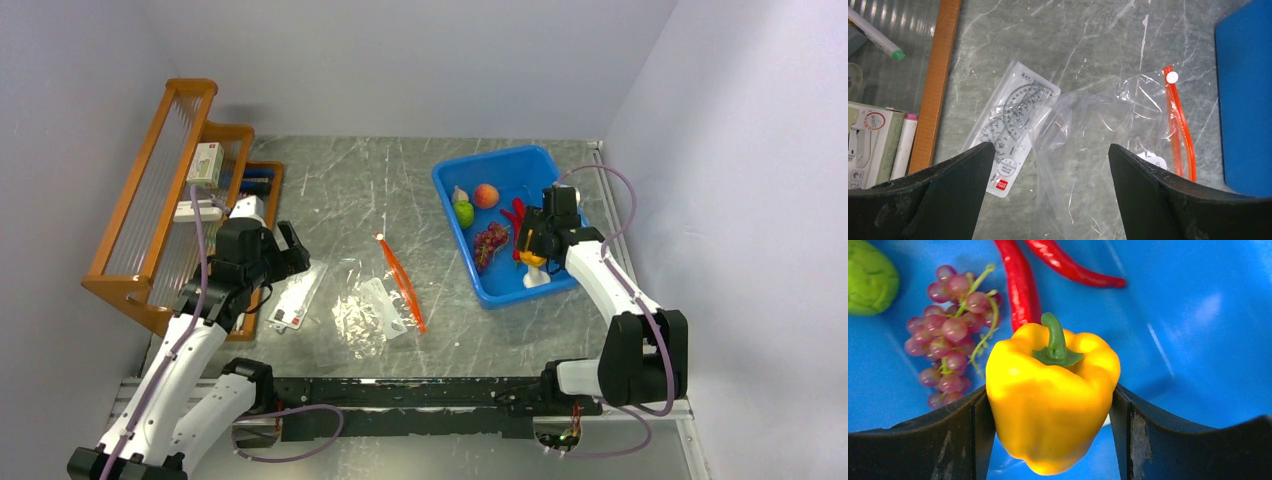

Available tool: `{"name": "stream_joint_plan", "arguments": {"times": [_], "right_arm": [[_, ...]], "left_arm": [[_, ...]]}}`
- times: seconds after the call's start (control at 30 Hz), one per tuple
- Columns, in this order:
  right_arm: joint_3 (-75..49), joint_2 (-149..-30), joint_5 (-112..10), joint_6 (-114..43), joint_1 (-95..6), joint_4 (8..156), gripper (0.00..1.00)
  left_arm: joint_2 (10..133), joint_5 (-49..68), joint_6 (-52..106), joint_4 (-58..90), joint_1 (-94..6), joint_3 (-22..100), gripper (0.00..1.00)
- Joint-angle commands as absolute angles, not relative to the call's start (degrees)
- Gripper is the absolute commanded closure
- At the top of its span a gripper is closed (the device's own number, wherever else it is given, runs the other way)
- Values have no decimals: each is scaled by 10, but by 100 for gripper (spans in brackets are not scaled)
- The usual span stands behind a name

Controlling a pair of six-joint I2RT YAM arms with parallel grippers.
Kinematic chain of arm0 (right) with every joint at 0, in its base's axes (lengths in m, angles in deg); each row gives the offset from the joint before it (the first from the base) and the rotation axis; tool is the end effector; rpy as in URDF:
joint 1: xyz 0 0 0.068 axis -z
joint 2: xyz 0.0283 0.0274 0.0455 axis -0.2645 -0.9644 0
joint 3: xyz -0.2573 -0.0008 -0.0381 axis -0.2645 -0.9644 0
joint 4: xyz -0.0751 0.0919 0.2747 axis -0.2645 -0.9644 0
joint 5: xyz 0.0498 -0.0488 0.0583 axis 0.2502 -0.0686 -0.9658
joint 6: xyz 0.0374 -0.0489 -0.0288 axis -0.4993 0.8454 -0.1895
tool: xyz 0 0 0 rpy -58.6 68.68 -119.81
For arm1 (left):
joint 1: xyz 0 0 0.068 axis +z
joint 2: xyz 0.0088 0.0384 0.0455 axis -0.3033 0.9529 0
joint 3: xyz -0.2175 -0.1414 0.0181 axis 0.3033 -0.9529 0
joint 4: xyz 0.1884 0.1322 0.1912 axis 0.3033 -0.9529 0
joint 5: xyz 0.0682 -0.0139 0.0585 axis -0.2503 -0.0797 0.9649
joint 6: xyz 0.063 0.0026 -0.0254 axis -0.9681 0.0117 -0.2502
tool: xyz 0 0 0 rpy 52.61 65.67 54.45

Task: Open the zip-top bag and remove the fake food
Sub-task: Place the fake vegetable in the bin.

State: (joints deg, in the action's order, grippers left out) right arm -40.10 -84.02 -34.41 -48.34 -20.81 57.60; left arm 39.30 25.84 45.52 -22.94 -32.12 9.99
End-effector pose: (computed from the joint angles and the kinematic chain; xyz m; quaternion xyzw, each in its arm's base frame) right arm 0.3170 0.0221 0.1820 0.1399 0.9312 0.0014 0.3366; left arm 0.2201 -0.0488 0.2680 -0.1557 0.8796 -0.1118 0.4353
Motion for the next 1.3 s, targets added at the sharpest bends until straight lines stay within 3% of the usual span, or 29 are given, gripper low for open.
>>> {"name": "stream_joint_plan", "arguments": {"times": [0.0,0.17,0.4,0.5,0.87,1.13,1.27], "right_arm": [[-372,-844,-243,-475,-206,544,33],[-366,-833,-239,-481,-205,542,22],[-360,-779,-285,-483,-205,541,15],[-353,-755,-285,-480,-205,537,15],[-433,-586,-465,-449,-205,661,15],[-459,-499,-497,-434,-205,699,13],[-448,-463,-510,-409,-205,720,10]], "left_arm": [[388,252,450,-213,-325,99,3],[364,273,458,-218,-325,99,0],[349,283,464,-221,-325,97,1],[353,282,464,-221,-325,99,1],[351,279,464,-219,-325,97,0],[348,281,467,-222,-325,101,0],[362,284,494,-249,-325,160,2]]}}
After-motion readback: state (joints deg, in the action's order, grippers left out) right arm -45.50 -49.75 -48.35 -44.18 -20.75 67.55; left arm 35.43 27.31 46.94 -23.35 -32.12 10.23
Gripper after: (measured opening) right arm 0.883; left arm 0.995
